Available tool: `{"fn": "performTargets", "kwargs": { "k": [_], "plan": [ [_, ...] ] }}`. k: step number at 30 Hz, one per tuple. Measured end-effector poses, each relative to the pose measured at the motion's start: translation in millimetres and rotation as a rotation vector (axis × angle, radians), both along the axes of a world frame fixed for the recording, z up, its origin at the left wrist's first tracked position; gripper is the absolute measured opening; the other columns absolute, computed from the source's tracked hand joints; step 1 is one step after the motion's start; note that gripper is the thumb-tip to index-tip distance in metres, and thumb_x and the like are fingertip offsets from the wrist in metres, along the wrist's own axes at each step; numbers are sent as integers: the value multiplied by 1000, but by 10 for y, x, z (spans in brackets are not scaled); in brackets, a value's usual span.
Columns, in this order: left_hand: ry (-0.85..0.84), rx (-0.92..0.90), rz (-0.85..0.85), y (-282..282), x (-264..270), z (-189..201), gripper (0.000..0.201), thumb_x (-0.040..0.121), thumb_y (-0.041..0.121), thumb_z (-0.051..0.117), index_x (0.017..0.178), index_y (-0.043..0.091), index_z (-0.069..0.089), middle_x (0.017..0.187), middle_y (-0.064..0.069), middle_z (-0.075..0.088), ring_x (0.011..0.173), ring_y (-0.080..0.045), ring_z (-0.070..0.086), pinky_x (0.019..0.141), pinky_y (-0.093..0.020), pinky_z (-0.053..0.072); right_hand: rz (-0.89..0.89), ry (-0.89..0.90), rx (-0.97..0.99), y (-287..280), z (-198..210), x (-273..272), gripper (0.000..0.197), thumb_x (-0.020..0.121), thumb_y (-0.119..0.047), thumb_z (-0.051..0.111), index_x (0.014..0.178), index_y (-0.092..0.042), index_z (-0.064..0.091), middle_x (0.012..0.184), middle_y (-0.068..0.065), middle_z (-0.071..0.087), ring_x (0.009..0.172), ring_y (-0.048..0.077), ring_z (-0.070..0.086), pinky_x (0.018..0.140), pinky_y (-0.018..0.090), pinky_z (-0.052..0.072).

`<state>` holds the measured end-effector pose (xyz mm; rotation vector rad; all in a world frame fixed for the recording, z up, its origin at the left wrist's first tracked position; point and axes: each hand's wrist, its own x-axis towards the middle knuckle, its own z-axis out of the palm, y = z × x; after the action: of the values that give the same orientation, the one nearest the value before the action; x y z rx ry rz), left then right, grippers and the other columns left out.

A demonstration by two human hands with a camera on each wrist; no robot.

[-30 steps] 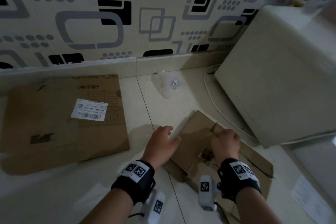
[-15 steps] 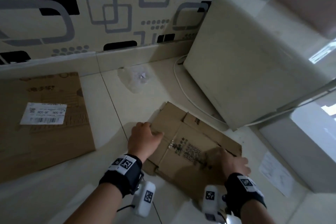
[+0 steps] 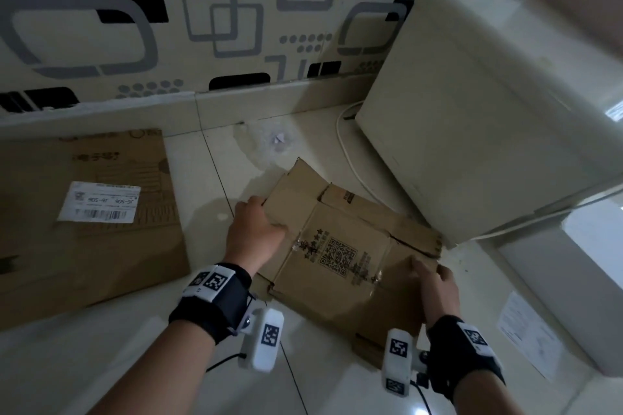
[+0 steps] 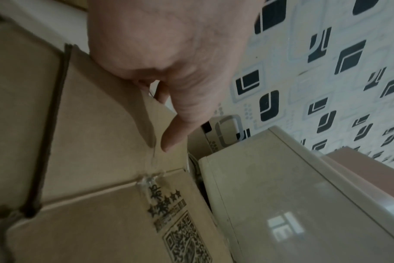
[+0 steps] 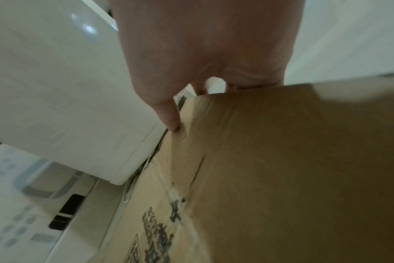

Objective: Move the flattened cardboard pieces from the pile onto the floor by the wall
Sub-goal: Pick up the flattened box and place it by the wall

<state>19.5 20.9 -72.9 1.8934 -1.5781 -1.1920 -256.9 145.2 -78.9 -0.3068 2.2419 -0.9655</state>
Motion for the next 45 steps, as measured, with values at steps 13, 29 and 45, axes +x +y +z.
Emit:
{"fn": "performTargets", "kwargs": {
  "k": [13, 29, 45],
  "plan": [
    [364, -236, 410, -52, 1170, 326, 29, 96, 6, 58, 117, 26, 64, 102, 12, 67, 90, -11, 67, 69, -27, 53, 132, -249, -384, -869, 503, 890, 58, 85, -14, 74, 138, -30, 56, 122, 7, 67, 103, 30, 67, 88, 50, 58],
    [196, -354, 847, 338, 3323, 459, 43, 99, 7, 51, 138, 22, 59, 114, 5, 65, 97, -14, 64, 71, -19, 46, 715, -339, -371, -1662, 470, 3064, 47, 95, -15, 66, 137, -24, 49, 134, 2, 65, 108, 19, 65, 87, 36, 53],
    [83, 6, 658, 505, 3913, -75, 80, 101, 26, 61, 166, 30, 14, 164, -1, 32, 149, -26, 35, 117, -42, 32, 1006, -94, -175, -1643, -1, 3636, 71, 104, -29, 52, 165, -27, 14, 167, 1, 32, 149, 25, 37, 120, 41, 33]
  ]
}}
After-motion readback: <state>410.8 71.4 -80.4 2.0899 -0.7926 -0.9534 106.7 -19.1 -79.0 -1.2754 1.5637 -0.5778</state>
